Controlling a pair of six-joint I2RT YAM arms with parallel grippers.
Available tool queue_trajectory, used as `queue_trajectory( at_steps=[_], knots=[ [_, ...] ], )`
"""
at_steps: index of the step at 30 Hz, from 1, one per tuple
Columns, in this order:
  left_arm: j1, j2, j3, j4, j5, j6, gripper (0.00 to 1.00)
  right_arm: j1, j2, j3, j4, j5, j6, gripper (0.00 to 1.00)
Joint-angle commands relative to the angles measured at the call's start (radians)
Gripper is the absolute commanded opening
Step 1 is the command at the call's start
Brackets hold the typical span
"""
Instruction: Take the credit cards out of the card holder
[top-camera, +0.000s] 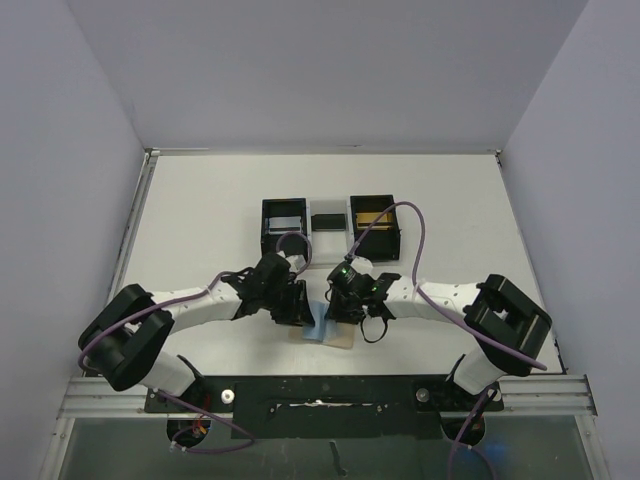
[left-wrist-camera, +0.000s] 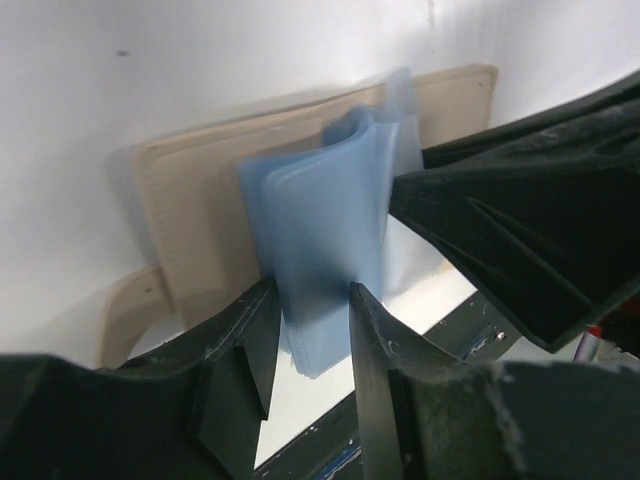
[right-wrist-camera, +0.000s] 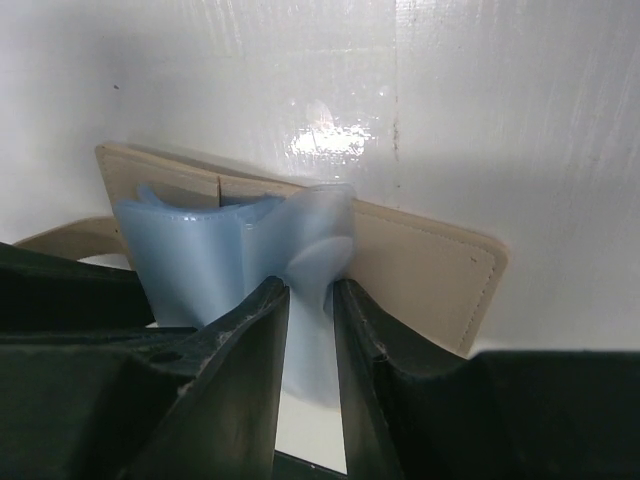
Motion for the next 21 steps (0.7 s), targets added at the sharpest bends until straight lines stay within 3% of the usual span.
queue_trajectory(
  at_steps=[1, 6, 12, 21],
  knots=[
    [-0.028, 0.005, 0.024, 0.118, 0.053, -0.046, 0.30, 0.004, 0.015, -0.043, 0.012, -0.019, 0.021, 0.27],
    [-0.028, -0.026, 0.020, 0.096, -0.008, -0.060, 0.23, -0.001, -0.013, -0.046, 0.001, 0.000, 0.021, 0.27],
    [-0.027, -0.033, 0.027, 0.032, -0.063, -0.050, 0.22, -0.002, -0.050, -0.004, -0.050, 0.044, -0.006, 0.29],
    [-0.028, -0.100, 0.089, -0.100, -0.177, -0.009, 0.37, 0.004, -0.172, 0.075, -0.247, 0.189, -0.008, 0.37]
  ],
)
